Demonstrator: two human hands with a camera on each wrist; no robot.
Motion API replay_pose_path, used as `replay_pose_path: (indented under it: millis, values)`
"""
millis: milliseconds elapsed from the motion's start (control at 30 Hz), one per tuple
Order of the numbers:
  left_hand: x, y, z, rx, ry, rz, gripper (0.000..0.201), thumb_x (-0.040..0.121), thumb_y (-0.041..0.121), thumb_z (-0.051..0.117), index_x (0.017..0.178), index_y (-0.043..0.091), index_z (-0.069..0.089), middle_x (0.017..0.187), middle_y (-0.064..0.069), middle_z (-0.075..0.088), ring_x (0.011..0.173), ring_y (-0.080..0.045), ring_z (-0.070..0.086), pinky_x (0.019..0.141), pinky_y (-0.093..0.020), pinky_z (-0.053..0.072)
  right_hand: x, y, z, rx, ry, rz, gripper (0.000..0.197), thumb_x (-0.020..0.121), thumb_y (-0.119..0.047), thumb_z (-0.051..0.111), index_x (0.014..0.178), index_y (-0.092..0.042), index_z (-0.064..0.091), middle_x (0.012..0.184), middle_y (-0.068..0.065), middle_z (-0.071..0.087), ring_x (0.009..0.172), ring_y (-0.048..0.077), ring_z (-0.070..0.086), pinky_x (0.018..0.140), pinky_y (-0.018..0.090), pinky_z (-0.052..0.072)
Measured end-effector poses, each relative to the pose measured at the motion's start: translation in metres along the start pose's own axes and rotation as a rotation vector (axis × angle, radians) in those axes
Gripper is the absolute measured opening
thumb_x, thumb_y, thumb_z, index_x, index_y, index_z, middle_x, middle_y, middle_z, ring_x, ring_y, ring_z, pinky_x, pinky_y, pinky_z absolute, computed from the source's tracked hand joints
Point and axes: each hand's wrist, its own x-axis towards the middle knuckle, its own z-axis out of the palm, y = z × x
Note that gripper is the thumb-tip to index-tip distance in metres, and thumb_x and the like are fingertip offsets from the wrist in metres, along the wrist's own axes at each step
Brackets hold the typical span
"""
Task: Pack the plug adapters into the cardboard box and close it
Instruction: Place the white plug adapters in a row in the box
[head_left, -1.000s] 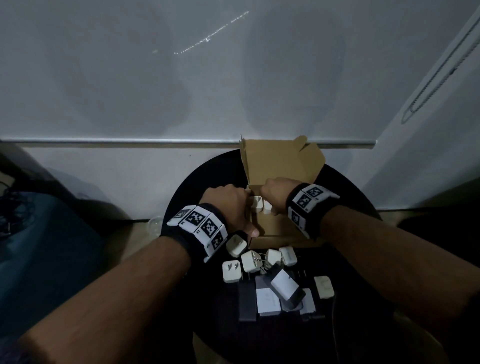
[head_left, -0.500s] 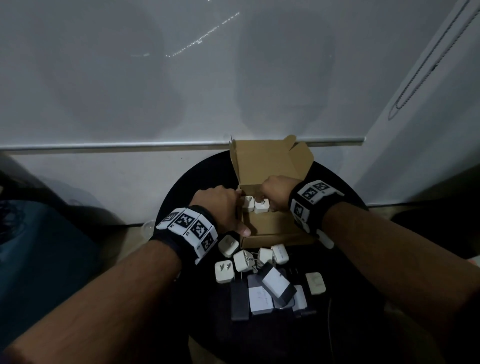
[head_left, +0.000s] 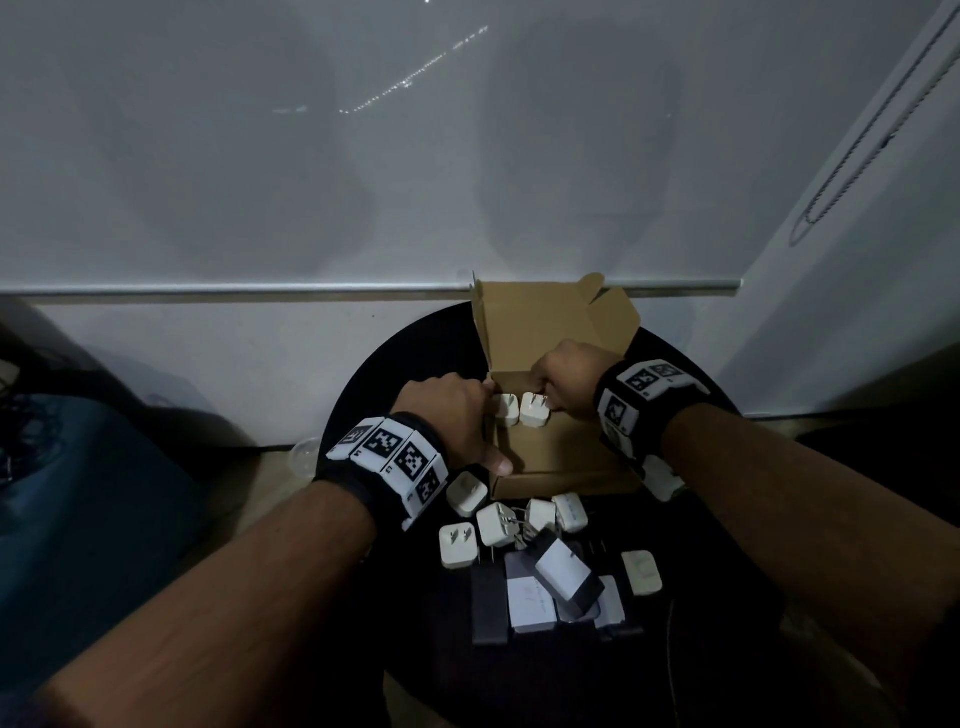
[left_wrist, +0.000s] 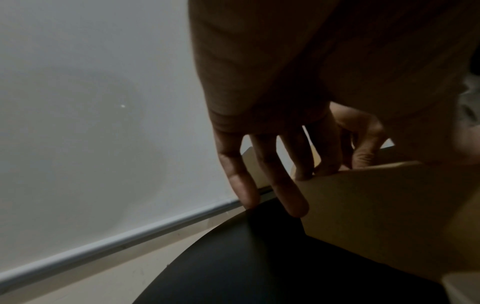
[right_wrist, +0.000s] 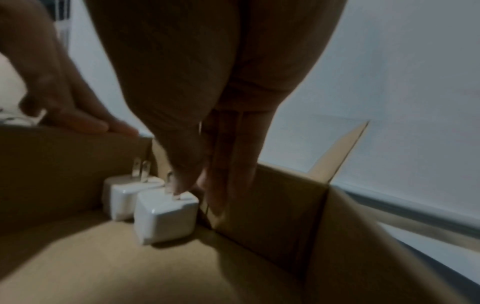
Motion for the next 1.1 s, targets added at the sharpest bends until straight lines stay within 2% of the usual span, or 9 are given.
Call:
replay_pose_path:
  millis: [300,467,533,600,700,800,867,967,1100]
  values:
    - [-0.001,-0.001,0.001,0.009,-0.005,-0.009,0.080,0.057,0.076,0.070,0.125,0.036,0.056,0.105,0.002,0.065,0.099,-0.023,0.062,0.074,-0.034,0.045,0.009,-0.010,0.003,0.032,-0.031,0.010,0.025,0.086,-0.005,0.057,0.106,-0.010,0.071,0.112,0.010,0.068,0.101,0.027,0.064,0.088,0.034,0.054]
    - [-0.002,-0.001,0.002,0.006,-0.005,-0.010,0.085,0.056,0.078,0.068,0.130,0.040,0.052,0.111,0.002,0.064,0.102,-0.023,0.061,0.075,-0.033,0.044,-0.003,-0.013,-0.007,-0.024,-0.014,0.036,0.025,0.085,-0.020,0.064,0.107,-0.009,0.067,0.109,0.012,0.063,0.097,0.030,0.062,0.071,0.030,0.046]
    - [-0.002,-0.002,0.001,0.004,-0.006,-0.020,0.083,0.055,0.078,0.068,0.128,0.041,0.054,0.110,0.003,0.064,0.101,-0.023,0.062,0.074,-0.034,0.044,-0.017,-0.015,-0.014,0.031,0.043,-0.023,0.020,0.085,-0.019,0.061,0.101,-0.009,0.068,0.102,0.011,0.065,0.093,0.029,0.062,0.069,0.029,0.043]
    - [-0.002,-0.002,0.002,0.005,-0.008,-0.026,0.083,0.054,0.078,0.069,0.127,0.040,0.055,0.113,0.003,0.064,0.102,-0.023,0.062,0.075,-0.034,0.044,-0.041,-0.020,-0.015,0.132,0.093,-0.142,0.016,0.082,-0.013,0.057,0.089,-0.010,0.071,0.092,0.008,0.071,0.086,0.025,0.066,0.070,0.030,0.050]
    - [-0.001,-0.001,0.001,0.007,-0.016,-0.039,0.081,0.054,0.077,0.070,0.124,0.039,0.058,0.112,0.004,0.064,0.103,-0.022,0.061,0.073,-0.032,0.041,-0.078,-0.025,-0.002,0.094,0.214,-0.364,0.024,0.079,-0.013,0.050,0.070,-0.012,0.073,0.072,0.007,0.074,0.067,0.024,0.069,0.062,0.033,0.055]
    - [-0.002,0.002,-0.001,0.014,-0.023,-0.048,0.081,0.054,0.077,0.070,0.125,0.038,0.057,0.111,0.003,0.063,0.101,-0.022,0.061,0.072,-0.033,0.041,-0.109,-0.024,0.016,-0.002,-0.165,-0.267,0.023,0.088,-0.025,0.059,0.109,-0.020,0.070,0.110,0.004,0.070,0.102,0.020,0.066,0.089,0.036,0.052]
    - [-0.003,0.003,-0.003,0.016,-0.027,-0.051,0.081,0.055,0.077,0.070,0.126,0.038,0.057,0.109,0.003,0.063,0.100,-0.022,0.061,0.072,-0.033,0.042,-0.119,-0.019,0.029,-0.129,-0.284,-0.246,0.040,0.090,-0.027,0.060,0.129,-0.024,0.056,0.132,0.002,0.056,0.115,0.023,0.058,0.095,0.036,0.049]
    - [-0.005,0.003,-0.005,0.017,-0.031,-0.062,0.081,0.055,0.076,0.071,0.126,0.038,0.057,0.108,0.004,0.064,0.099,-0.021,0.061,0.073,-0.032,0.042,-0.120,-0.012,0.047,-0.212,-0.235,-0.279,0.046,0.093,-0.026,0.055,0.138,-0.023,0.042,0.141,0.000,0.040,0.107,0.028,0.061,0.084,0.040,0.053]
    - [-0.005,0.005,-0.007,0.023,-0.049,-0.078,0.086,0.055,0.077,0.071,0.129,0.038,0.055,0.110,0.003,0.063,0.101,-0.021,0.061,0.073,-0.032,0.041,-0.120,-0.008,0.056,-0.186,-0.180,-0.226,0.042,0.095,-0.020,0.053,0.135,-0.017,0.042,0.138,0.001,0.039,0.095,0.028,0.063,0.071,0.039,0.052]
